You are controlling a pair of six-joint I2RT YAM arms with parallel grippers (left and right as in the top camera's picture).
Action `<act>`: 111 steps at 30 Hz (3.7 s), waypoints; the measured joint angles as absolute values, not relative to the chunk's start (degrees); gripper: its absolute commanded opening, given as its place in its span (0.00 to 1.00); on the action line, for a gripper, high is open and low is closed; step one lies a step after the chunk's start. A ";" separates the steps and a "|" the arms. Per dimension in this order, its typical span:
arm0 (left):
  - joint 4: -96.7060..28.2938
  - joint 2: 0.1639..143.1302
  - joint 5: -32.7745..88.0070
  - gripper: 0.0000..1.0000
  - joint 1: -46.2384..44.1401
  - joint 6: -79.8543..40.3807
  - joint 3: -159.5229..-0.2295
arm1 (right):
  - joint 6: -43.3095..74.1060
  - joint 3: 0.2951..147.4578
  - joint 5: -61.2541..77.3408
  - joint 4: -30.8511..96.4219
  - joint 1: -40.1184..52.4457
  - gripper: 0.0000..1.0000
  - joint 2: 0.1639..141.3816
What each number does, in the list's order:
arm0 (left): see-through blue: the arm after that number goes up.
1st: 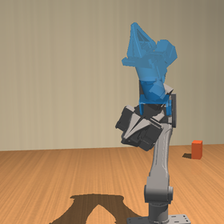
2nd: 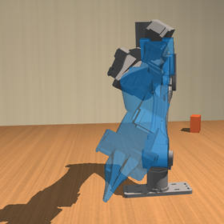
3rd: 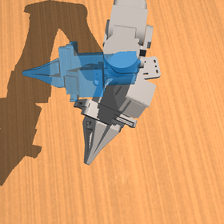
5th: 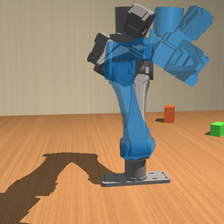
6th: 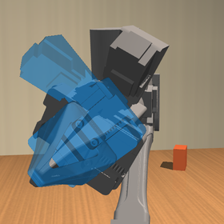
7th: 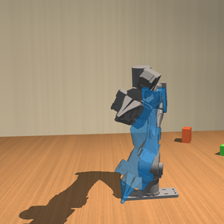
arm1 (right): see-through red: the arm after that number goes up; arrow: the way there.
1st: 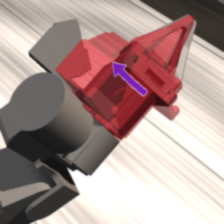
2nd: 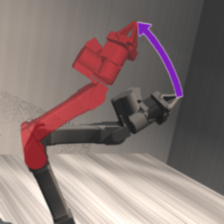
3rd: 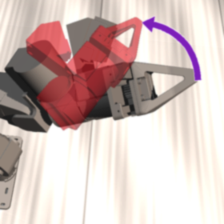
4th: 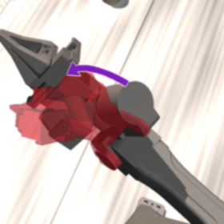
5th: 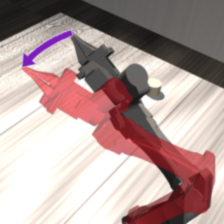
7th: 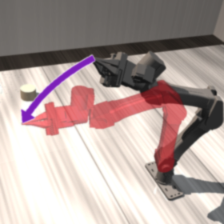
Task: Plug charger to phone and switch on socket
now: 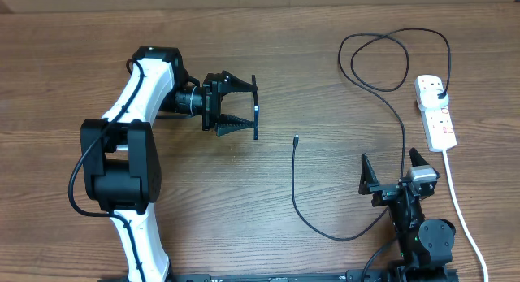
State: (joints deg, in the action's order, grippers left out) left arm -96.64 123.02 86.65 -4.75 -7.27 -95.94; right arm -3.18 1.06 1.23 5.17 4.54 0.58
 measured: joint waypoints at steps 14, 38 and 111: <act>-96.64 123.02 87.02 0.75 -4.73 -7.25 -95.94 | 22.61 1.06 28.47 2.90 4.54 1.00 0.58; -96.64 123.02 87.07 0.75 -4.71 -7.25 -95.94 | 24.93 29.04 33.17 40.45 4.56 1.00 9.72; -96.66 123.02 87.05 0.72 -4.71 -7.31 -95.94 | 38.19 95.59 -22.11 63.37 54.00 0.84 91.35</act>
State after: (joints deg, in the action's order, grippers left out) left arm -96.66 123.02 87.05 -4.71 -7.31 -95.94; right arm 38.20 95.59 -22.11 63.37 54.00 91.35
